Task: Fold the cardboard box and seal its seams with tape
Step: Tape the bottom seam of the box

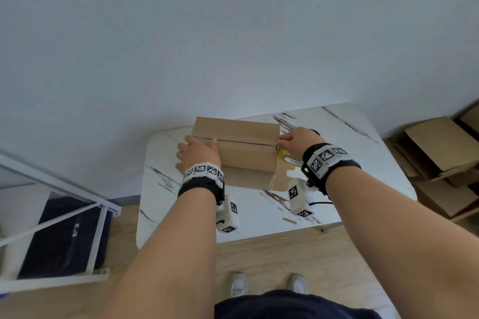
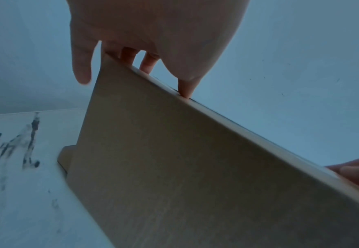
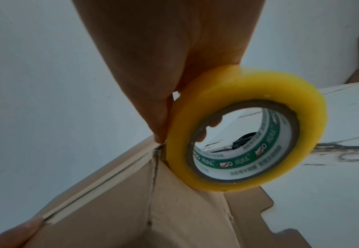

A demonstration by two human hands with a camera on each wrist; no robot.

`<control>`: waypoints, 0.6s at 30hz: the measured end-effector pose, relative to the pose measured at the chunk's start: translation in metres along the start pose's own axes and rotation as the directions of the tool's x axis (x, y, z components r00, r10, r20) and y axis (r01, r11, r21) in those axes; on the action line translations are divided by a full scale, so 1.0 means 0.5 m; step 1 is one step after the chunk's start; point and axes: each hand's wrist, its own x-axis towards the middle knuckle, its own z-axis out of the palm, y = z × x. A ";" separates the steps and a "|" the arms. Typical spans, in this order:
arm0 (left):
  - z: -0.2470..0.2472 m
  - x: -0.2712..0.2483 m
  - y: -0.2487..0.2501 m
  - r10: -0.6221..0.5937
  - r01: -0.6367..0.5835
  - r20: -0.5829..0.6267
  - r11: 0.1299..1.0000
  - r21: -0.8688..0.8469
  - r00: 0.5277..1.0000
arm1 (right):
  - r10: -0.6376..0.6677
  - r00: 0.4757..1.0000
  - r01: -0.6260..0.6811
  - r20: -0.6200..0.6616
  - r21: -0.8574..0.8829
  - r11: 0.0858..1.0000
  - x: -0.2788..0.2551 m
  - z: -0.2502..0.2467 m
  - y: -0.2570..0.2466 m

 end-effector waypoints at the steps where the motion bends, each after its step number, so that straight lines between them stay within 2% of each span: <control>1: 0.002 0.002 0.001 0.002 -0.002 -0.001 0.999 0.040 1.000 | 0.003 1.000 -0.003 0.005 -0.009 1.000 0.006 -0.001 -0.002; 4: 0.017 0.011 0.005 0.060 -0.055 -0.033 0.988 0.146 0.998 | 0.025 1.000 -0.025 0.018 -0.042 0.999 0.023 0.000 -0.008; 6: 0.022 0.014 0.011 0.154 -0.142 -0.045 0.969 0.202 0.987 | 0.044 0.999 -0.044 0.016 -0.032 0.999 0.034 0.003 -0.005; 9: 0.024 0.013 0.035 0.382 -0.376 0.027 0.893 0.246 0.924 | 0.050 0.999 -0.049 0.020 -0.006 0.999 0.044 0.006 -0.001; 11: 0.033 0.000 0.063 0.478 -0.488 0.100 0.846 0.214 0.872 | 0.050 0.999 -0.051 0.021 0.010 0.999 0.048 0.006 0.000; 13: 0.052 -0.020 0.090 0.496 -0.523 0.171 0.829 0.201 0.852 | 0.049 0.999 -0.050 0.011 0.038 0.998 0.050 0.005 0.004; 15: 0.071 -0.037 0.104 0.457 -0.507 0.229 0.819 0.268 0.859 | 0.040 0.999 -0.040 0.005 0.062 0.997 0.050 0.007 0.010; 18: 0.082 -0.044 0.107 0.436 -0.486 0.219 0.815 0.315 0.873 | 0.023 1.000 -0.021 -0.016 0.112 0.994 0.050 0.013 0.023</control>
